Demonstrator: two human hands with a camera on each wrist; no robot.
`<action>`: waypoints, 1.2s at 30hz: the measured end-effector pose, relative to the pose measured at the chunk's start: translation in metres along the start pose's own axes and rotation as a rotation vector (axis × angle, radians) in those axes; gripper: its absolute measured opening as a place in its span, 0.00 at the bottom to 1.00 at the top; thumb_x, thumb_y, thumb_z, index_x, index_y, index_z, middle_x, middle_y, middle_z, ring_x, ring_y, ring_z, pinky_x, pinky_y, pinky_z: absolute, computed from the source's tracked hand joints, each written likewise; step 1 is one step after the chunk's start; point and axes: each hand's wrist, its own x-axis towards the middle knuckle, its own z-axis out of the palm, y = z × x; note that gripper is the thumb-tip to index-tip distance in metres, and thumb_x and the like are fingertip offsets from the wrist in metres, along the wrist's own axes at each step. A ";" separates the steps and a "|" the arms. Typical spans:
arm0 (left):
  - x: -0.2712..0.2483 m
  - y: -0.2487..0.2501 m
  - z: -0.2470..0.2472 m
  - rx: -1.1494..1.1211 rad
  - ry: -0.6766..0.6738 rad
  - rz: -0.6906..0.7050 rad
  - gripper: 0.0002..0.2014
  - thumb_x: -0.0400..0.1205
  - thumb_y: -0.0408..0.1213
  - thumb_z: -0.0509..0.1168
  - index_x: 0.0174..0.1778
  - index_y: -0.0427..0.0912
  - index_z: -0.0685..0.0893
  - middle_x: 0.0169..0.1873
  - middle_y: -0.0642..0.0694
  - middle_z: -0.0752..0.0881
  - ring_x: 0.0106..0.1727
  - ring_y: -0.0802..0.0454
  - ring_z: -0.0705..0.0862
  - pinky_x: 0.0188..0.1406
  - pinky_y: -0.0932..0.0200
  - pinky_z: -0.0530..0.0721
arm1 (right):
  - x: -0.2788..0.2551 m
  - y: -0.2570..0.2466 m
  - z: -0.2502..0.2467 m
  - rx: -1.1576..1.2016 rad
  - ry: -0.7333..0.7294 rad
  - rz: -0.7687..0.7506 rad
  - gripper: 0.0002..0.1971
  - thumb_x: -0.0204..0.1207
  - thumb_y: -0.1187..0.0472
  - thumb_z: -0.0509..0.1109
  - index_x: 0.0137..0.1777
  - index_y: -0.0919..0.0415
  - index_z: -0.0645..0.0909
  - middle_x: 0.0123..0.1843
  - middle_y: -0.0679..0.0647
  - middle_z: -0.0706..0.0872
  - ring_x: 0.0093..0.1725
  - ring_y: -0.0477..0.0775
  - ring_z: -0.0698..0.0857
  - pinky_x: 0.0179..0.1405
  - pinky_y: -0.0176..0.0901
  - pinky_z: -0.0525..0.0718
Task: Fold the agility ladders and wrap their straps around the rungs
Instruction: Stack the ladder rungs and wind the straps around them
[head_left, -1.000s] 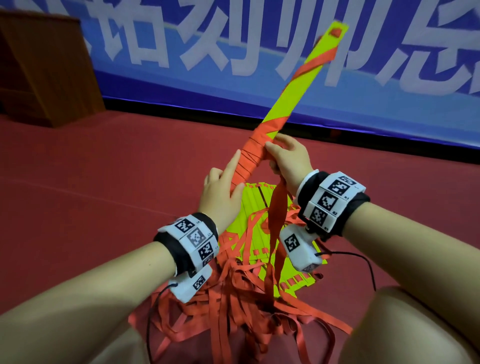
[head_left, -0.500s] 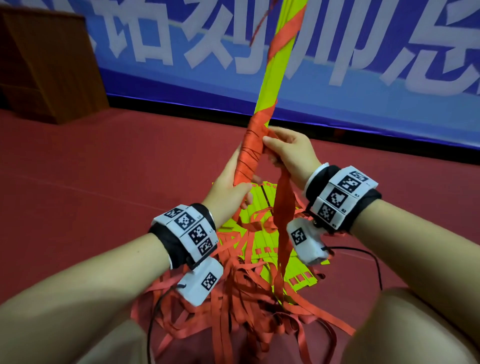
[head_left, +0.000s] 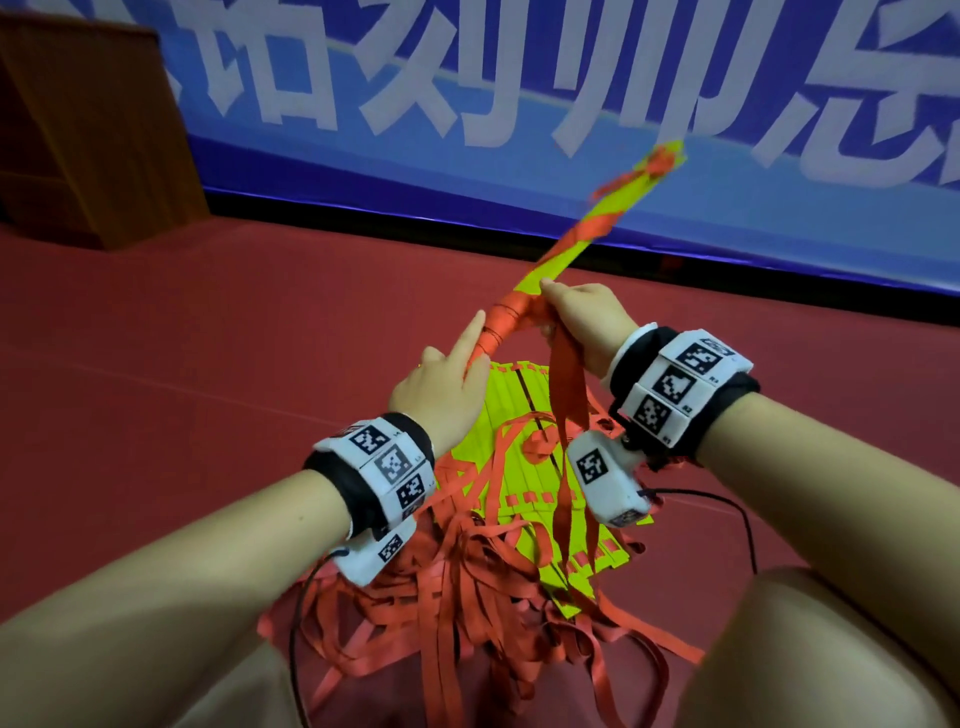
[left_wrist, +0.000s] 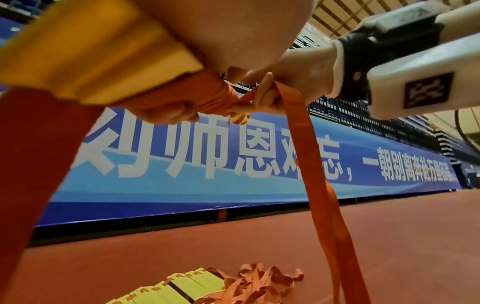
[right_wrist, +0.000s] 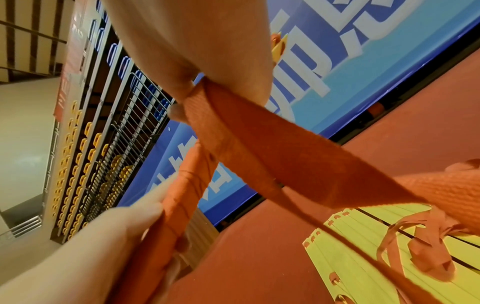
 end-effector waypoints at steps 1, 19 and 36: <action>-0.001 0.000 0.000 0.042 0.016 0.010 0.25 0.89 0.49 0.45 0.83 0.69 0.50 0.54 0.40 0.75 0.55 0.35 0.79 0.55 0.47 0.74 | -0.001 0.002 0.001 -0.034 0.016 -0.009 0.21 0.84 0.55 0.64 0.28 0.61 0.76 0.22 0.56 0.77 0.18 0.46 0.74 0.23 0.38 0.71; -0.010 0.004 0.013 -0.514 -0.055 0.082 0.31 0.88 0.46 0.56 0.83 0.66 0.49 0.56 0.51 0.74 0.51 0.51 0.80 0.47 0.59 0.74 | -0.008 0.003 0.014 0.062 0.005 -0.299 0.10 0.85 0.57 0.61 0.40 0.54 0.72 0.43 0.64 0.82 0.40 0.59 0.83 0.35 0.42 0.80; 0.000 -0.003 0.002 -0.654 0.141 0.131 0.28 0.74 0.32 0.77 0.67 0.44 0.73 0.45 0.55 0.83 0.43 0.62 0.82 0.41 0.77 0.77 | -0.016 0.000 0.007 0.245 -0.111 -0.252 0.09 0.82 0.62 0.65 0.40 0.59 0.79 0.29 0.57 0.71 0.18 0.43 0.65 0.17 0.31 0.64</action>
